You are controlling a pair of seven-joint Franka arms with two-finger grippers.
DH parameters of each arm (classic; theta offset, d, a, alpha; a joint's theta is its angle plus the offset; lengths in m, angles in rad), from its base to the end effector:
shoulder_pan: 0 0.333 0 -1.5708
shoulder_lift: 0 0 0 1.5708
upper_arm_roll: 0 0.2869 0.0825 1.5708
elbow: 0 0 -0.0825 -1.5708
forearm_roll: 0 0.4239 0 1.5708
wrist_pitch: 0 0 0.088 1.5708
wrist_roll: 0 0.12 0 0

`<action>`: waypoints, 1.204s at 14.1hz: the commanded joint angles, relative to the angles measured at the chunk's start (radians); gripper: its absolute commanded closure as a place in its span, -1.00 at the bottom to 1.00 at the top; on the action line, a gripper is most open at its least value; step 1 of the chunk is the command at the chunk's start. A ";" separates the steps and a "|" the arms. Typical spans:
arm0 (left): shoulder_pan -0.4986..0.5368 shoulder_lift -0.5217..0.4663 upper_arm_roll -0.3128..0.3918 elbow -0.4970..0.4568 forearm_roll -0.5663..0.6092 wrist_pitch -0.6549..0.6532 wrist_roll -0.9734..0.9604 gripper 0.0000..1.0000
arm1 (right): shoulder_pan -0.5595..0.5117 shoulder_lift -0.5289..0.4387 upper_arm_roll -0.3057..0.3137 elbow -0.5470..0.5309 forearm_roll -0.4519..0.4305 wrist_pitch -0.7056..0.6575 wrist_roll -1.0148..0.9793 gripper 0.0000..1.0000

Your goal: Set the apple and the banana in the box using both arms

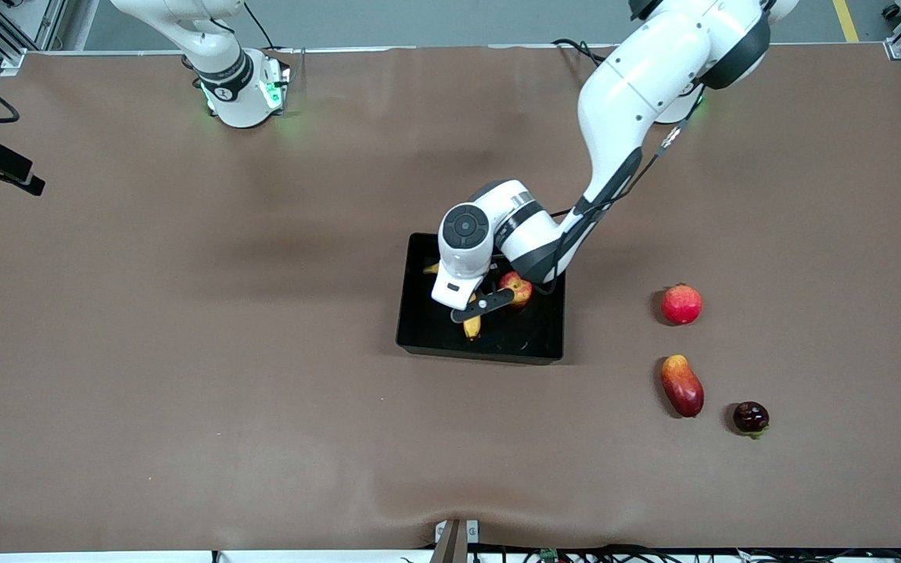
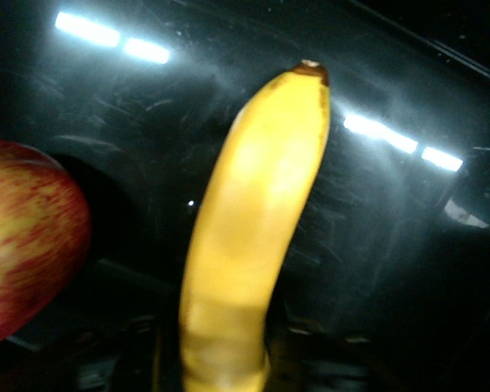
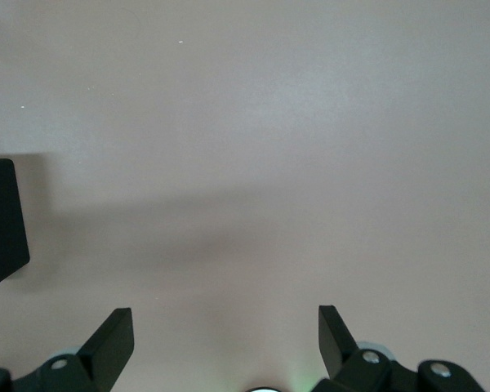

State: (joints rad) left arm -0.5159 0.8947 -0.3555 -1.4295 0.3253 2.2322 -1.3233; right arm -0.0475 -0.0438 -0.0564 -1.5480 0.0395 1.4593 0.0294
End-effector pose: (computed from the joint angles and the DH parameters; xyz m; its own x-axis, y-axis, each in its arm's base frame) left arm 0.5028 -0.5263 0.1199 0.9332 0.3579 -0.0324 0.3574 -0.9337 -0.0207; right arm 0.5673 -0.0547 0.6100 0.9907 -0.1283 -0.0461 -0.1301 -0.9907 -0.0405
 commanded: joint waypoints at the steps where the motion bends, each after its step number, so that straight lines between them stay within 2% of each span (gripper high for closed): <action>1: -0.013 -0.011 0.027 0.026 0.008 0.018 -0.010 -1.00 | -0.002 -0.001 0.003 0.009 -0.010 -0.007 -0.008 -1.00; 3: 0.013 -0.083 0.035 0.024 0.011 -0.008 0.010 -1.00 | -0.002 -0.001 0.003 0.011 -0.012 -0.008 -0.008 -1.00; 9: 0.244 -0.390 0.030 0.021 -0.008 -0.345 0.384 -1.00 | 0.001 -0.002 0.004 0.011 -0.012 -0.007 -0.008 -1.00; 11: 0.321 -0.462 0.024 0.021 -0.009 -0.434 0.510 -1.00 | 0.003 -0.002 0.006 0.011 -0.012 -0.011 -0.008 -1.00; 14: 0.401 -0.566 0.026 0.021 -0.055 -0.520 0.579 -1.00 | 0.017 -0.004 0.010 0.006 -0.010 -0.016 0.026 -1.00; 17: 0.453 -0.644 0.026 0.021 -0.077 -0.591 0.749 -1.00 | 0.037 -0.004 0.010 0.000 -0.010 -0.029 0.020 -1.00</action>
State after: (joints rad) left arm -0.0944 0.3218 -0.3229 -1.3674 0.2720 1.6779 -0.6589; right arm -0.0225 -0.0437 -0.0465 -1.5485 0.0389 1.4505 0.0370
